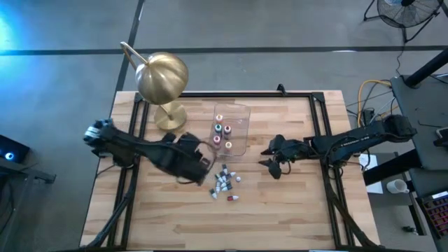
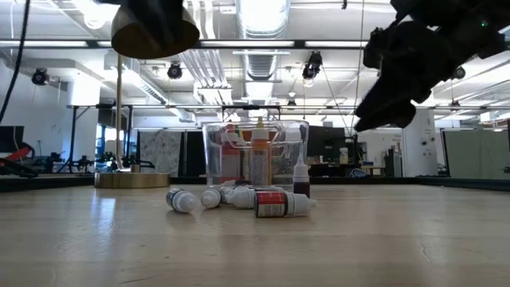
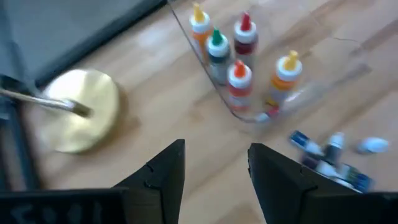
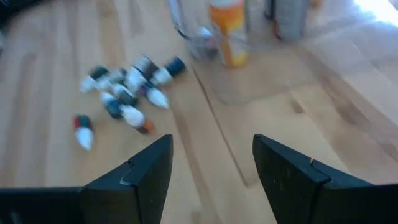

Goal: Pick & Place food coloring
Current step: Put the small orange food coloring bottle into the transparent bin, then put the left small green food coloring bottle into the transparent bin

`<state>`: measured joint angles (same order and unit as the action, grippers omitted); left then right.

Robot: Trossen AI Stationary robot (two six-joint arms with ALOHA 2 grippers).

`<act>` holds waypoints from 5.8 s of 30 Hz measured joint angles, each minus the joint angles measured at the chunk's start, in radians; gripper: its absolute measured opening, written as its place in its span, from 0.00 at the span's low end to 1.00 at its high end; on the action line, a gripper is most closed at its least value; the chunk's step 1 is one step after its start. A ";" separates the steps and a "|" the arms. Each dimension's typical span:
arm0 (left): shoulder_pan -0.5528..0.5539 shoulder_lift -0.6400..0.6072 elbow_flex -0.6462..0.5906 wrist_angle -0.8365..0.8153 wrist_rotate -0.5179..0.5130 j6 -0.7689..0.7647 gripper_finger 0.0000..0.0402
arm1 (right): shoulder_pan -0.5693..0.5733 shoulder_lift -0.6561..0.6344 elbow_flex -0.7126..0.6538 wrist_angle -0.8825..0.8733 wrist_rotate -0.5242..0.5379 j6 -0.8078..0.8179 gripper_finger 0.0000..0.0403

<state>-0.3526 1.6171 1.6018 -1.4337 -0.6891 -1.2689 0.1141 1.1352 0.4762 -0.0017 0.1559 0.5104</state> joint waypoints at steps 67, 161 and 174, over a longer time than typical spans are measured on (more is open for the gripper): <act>-0.152 -0.797 -0.953 0.552 0.120 0.056 0.37 | 0.111 0.712 0.719 -0.490 -0.044 0.091 0.16; 0.024 0.217 -0.523 1.092 0.723 1.360 0.26 | 0.425 0.365 0.499 -0.824 0.193 0.725 0.54; 0.042 0.186 -0.403 0.871 0.704 1.242 0.11 | 0.422 0.182 0.463 -0.823 0.417 0.792 0.54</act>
<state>-0.3102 1.8032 1.1984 -0.5625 0.0145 -0.0268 0.5365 1.3176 0.9394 -0.8245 0.5730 1.3022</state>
